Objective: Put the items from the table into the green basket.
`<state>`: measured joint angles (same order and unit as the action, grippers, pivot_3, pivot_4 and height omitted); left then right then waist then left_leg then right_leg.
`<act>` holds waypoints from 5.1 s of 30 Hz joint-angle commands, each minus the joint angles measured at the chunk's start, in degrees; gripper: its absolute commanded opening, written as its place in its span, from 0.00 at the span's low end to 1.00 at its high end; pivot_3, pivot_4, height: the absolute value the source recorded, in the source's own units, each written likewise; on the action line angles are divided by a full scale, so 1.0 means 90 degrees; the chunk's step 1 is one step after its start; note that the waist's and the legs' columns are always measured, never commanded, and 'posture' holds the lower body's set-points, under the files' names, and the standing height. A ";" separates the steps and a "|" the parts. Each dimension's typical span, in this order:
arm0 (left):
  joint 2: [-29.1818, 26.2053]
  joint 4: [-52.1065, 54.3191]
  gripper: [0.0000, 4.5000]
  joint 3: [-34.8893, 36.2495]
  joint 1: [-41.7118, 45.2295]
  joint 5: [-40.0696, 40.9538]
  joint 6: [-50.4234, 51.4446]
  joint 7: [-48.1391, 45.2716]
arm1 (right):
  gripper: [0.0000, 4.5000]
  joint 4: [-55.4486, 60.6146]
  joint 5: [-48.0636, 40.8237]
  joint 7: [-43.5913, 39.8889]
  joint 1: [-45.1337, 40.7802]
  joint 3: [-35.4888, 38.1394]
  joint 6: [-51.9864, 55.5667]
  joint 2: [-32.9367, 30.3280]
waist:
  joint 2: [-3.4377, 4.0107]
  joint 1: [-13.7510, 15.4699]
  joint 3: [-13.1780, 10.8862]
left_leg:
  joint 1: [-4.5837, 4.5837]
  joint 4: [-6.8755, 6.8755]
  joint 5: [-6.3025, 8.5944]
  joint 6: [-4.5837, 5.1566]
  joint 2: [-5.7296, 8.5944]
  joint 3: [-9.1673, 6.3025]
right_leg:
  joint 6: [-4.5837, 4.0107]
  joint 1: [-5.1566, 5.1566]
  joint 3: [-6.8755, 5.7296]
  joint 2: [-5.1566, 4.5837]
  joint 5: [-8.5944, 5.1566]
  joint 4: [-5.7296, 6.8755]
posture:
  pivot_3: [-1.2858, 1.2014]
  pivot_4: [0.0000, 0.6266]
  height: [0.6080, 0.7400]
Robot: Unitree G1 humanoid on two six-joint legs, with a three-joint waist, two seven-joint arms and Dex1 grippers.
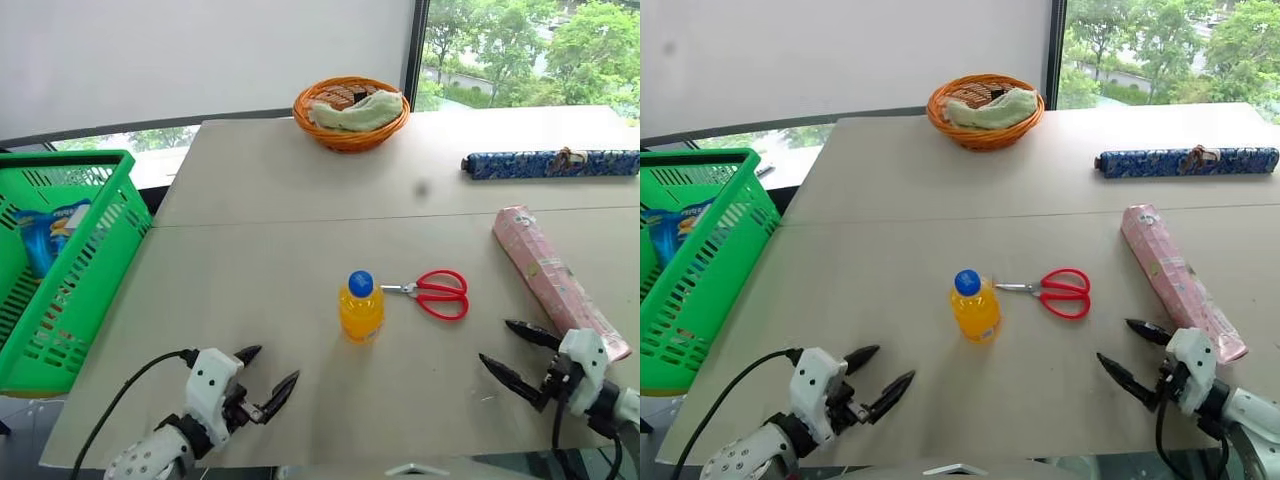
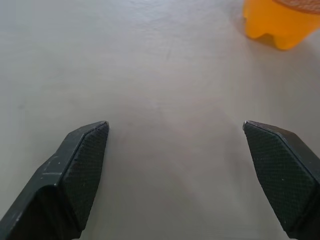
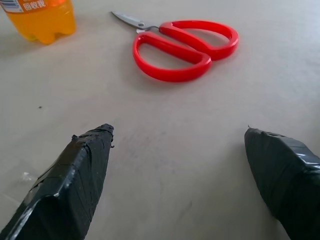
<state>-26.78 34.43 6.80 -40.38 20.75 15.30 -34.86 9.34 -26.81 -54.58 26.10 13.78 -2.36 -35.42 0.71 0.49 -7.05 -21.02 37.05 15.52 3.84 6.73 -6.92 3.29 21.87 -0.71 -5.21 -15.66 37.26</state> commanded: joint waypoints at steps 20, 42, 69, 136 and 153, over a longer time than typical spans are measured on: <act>-0.2768 0.0644 0.99 0.3237 0.0878 0.2516 0.1202 -0.2671 | 1.00 0.1801 -0.1436 -0.0554 -0.1673 0.0717 0.2532 -0.2007 | -0.0040 -0.0126 -0.0197 | -0.0094 0.0002 -0.0023 -0.0005 -0.0015 0.0007 | -0.0011 0.0096 -0.0013 0.0016 0.0047 -0.0028 | 0.48 0.20 0.98; -0.2871 0.1141 0.99 0.4731 0.0923 0.4256 0.2056 -0.3345 | 1.00 -0.0735 0.1628 -0.1633 -0.5497 -0.3344 0.3130 -0.1909 | -0.0085 0.0564 0.0197 | -0.0094 0.0018 -0.0014 -0.0043 -0.0015 0.0014 | -0.0015 0.0099 -0.0008 0.0033 0.0056 -0.0026 | 0.58 0.00 0.98; -0.3299 0.0873 0.99 0.4169 0.2107 0.4309 0.2467 -0.3034 | 1.00 -0.0561 0.2359 -0.1430 -0.5016 -0.3274 0.3283 -0.2001 | -0.0100 0.0636 0.0352 | -0.0078 0.0040 -0.0031 -0.0068 -0.0016 0.0042 | -0.0027 0.0118 0.0022 0.0035 0.0061 0.0062 | 0.56 0.00 0.98; -0.2484 -0.0211 1.00 0.0821 0.6022 0.3148 0.2235 -0.1642 | 0.98 -0.3649 0.1245 0.0739 -0.7770 -0.0720 0.2285 -0.0484 | -0.0128 -0.0127 0.0484 | -0.0014 -0.0032 -0.0090 -0.0112 -0.0144 0.0188 | -0.0118 0.0163 0.0166 0.0156 0.0128 0.0086 | 0.53 0.00 0.98; -0.2270 -0.0317 1.00 0.0019 0.4452 0.1658 0.0973 -0.2396 | 0.98 0.1146 -0.0990 -0.1810 -0.3288 -0.0643 0.3213 -0.1275 | -0.0103 0.0050 0.0485 | 0.0046 0.0030 -0.0041 -0.0092 -0.0168 0.0219 | -0.0084 0.0070 0.0172 0.0164 0.0121 0.0068 | 0.51 0.00 0.98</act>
<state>-48.99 33.32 10.29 -0.49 40.08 28.65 -56.60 19.80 -36.87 -69.82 -2.92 7.38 30.95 -47.47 -0.21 0.94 -2.68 -20.61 37.36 15.15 3.01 5.22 -4.90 2.56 22.49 0.85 -3.76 -14.56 37.87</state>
